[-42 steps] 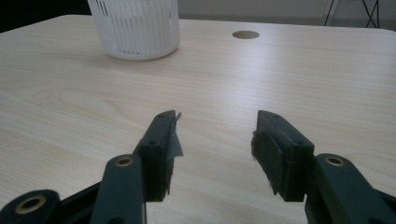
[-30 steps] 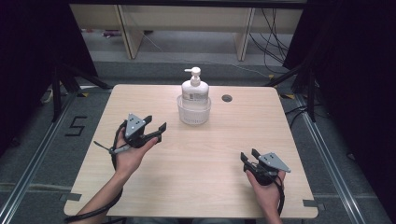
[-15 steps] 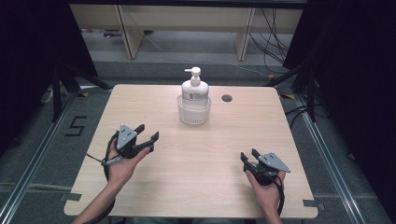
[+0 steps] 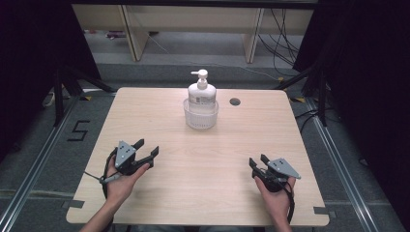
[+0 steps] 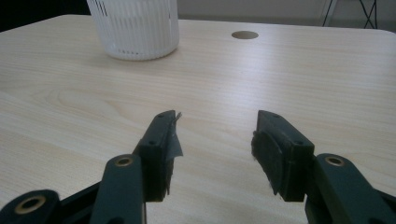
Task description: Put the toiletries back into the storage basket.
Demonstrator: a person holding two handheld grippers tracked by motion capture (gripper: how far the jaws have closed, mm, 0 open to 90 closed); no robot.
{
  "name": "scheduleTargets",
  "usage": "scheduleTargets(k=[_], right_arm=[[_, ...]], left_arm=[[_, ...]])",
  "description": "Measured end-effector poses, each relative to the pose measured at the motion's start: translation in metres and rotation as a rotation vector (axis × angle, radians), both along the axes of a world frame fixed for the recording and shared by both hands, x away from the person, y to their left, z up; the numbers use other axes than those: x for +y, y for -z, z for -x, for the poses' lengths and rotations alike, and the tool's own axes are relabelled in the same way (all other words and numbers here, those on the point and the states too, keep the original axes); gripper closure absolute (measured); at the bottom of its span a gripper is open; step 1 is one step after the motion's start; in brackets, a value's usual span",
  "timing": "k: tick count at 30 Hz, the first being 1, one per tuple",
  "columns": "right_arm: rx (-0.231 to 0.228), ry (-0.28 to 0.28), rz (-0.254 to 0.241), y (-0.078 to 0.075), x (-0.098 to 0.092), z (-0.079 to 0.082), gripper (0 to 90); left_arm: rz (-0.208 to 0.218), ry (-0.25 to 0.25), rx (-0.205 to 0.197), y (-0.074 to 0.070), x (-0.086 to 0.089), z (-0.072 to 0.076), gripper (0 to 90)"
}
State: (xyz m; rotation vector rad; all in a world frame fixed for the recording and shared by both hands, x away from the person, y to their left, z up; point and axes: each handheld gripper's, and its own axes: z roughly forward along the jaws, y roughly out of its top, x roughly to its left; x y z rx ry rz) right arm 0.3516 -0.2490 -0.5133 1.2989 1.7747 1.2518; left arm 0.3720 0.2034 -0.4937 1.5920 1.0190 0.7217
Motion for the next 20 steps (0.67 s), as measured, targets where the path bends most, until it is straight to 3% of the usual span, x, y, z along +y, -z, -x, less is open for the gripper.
scheduleTargets(k=[5, 7, 8, 11, 16, 20], right_arm=[[-0.008, 0.001, 0.002, 0.0, 0.0, 0.0, 49.6], [-0.013, 0.003, 0.008, 0.0, 0.0, 0.0, 49.6], [0.006, 0.012, -0.017, 0.0, 0.002, 0.001, 49.5], [-0.003, -0.011, 0.0, 0.0, 0.0, 0.0, 49.5], [0.004, -0.01, -0.012, 0.0, 0.0, 0.0, 49.4], [-0.014, -0.014, -0.009, 0.001, -0.002, -0.002, 49.4]], left_arm=[[0.003, -0.015, 0.021, 0.017, 0.007, 0.002, 34.3], [0.003, -0.021, 0.016, 0.02, 0.009, 0.002, 34.2], [0.007, -0.029, 0.013, 0.022, 0.01, 0.002, 34.2], [0.0, -0.046, 0.007, 0.029, 0.013, 0.003, 34.2], [0.012, -0.07, 0.003, 0.029, 0.017, 0.003, 34.2], [-0.012, -0.064, 0.001, 0.029, 0.016, 0.003, 34.2]])
